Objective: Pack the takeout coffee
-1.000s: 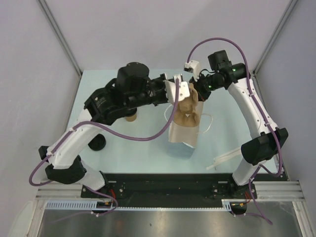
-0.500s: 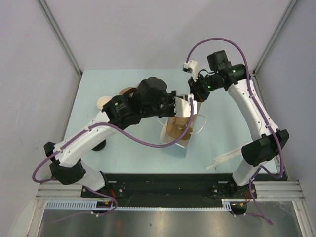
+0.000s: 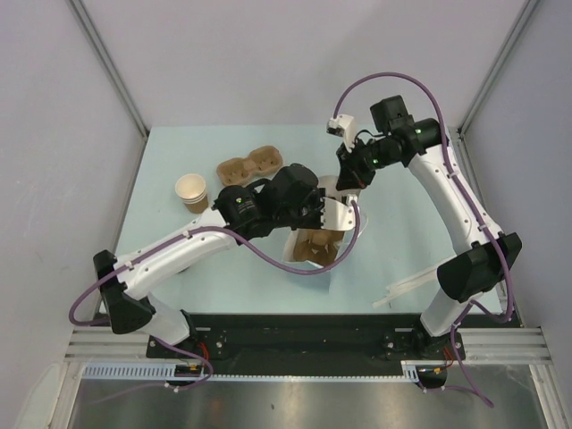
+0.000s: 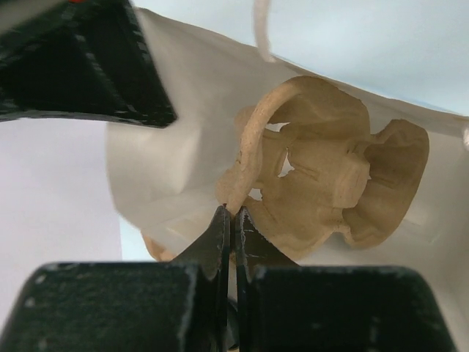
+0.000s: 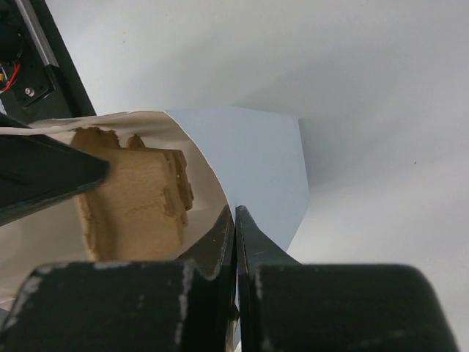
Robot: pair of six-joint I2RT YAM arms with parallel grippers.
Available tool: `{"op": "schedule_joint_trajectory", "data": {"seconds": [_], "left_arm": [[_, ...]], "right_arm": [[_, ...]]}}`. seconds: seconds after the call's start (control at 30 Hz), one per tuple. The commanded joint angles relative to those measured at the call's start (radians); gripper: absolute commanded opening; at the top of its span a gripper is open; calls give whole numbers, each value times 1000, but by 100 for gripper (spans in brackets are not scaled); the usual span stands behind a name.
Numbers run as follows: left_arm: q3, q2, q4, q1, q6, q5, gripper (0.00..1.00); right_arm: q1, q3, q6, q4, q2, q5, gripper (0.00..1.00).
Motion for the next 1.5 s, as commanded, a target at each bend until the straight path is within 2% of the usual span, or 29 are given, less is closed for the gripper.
{"op": "schedule_joint_trajectory", "data": {"seconds": [0.0, 0.3, 0.73, 1.3, 1.47], "left_arm": [[-54, -30, 71, -3, 2, 0, 0], [-65, 22, 13, -3, 6, 64, 0], [114, 120, -182, 27, -77, 144, 0], [226, 186, -303, 83, -181, 235, 0], [213, 201, -322, 84, -184, 255, 0]], "right_arm": [[11, 0, 10, 24, -39, -40, 0], [15, 2, 9, 30, -30, -68, 0], [18, -10, -2, 38, -33, -69, 0], [17, -15, -11, 47, -40, -62, 0], [17, -17, -8, 53, -42, -65, 0]]}}
